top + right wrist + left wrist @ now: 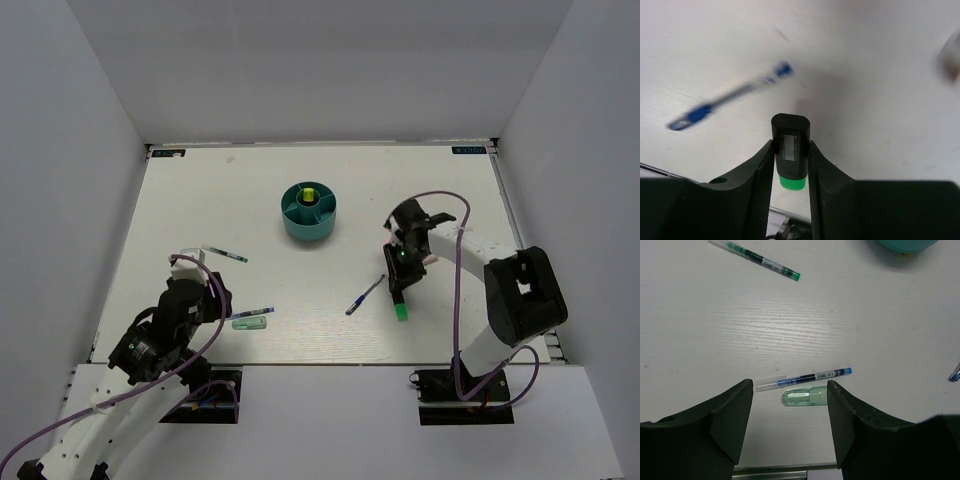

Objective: Sort the stationery into containers
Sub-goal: Pick up the pen from the center of the board, then place the pen in the storage box.

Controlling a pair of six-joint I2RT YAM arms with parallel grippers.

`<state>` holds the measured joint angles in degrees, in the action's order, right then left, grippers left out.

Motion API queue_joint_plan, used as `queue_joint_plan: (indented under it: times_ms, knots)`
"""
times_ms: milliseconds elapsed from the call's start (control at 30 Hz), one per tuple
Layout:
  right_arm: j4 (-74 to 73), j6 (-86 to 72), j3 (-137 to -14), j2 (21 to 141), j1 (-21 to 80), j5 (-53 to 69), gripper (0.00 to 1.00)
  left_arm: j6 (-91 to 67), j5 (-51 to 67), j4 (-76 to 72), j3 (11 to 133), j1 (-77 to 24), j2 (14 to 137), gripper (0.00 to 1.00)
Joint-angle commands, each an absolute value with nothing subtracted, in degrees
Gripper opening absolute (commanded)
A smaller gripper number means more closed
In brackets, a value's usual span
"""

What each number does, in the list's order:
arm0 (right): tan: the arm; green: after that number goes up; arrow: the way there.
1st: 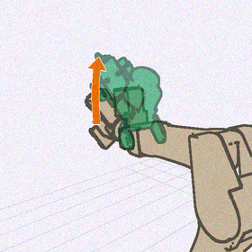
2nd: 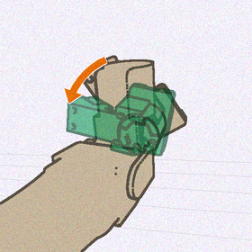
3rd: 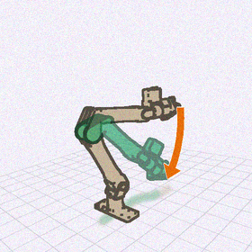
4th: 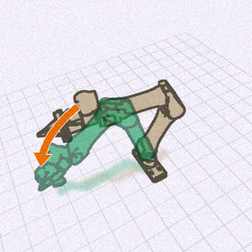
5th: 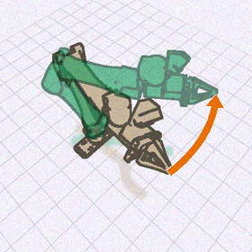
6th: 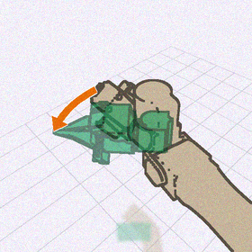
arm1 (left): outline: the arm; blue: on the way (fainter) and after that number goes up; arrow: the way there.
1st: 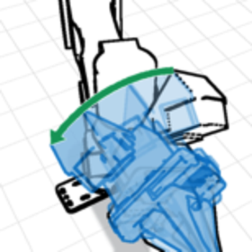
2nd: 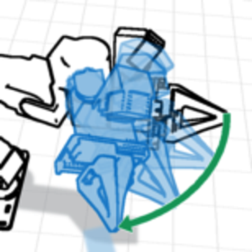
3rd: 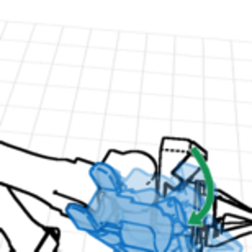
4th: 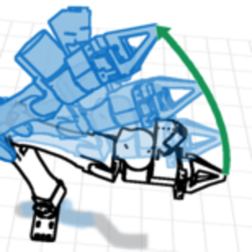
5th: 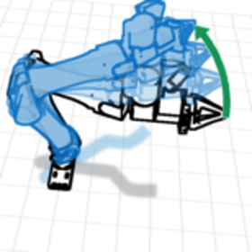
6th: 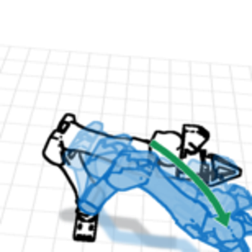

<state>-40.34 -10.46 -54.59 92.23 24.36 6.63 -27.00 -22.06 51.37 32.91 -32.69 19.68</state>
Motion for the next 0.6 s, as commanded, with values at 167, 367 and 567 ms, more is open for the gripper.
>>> queue_joint_plan:
  times_ms: [167,367,567]
  knots:
    - [-32.3,7.4,-81.1,92.2,28.3,11.9,0.00,-27.0,-21.8,50.2,32.2,-32.3,20.8,0.71]
    - [-36.3,7.4,-104.2,106.1,29.6,19.1,0.00,-27.4,-23.5,50.0,32.2,-32.4,22.1,0.71]
    - [-15.9,3.3,-105.2,108.4,31.0,26.2,0.00,-27.2,-25.2,50.4,31.8,-32.3,21.2,0.71]
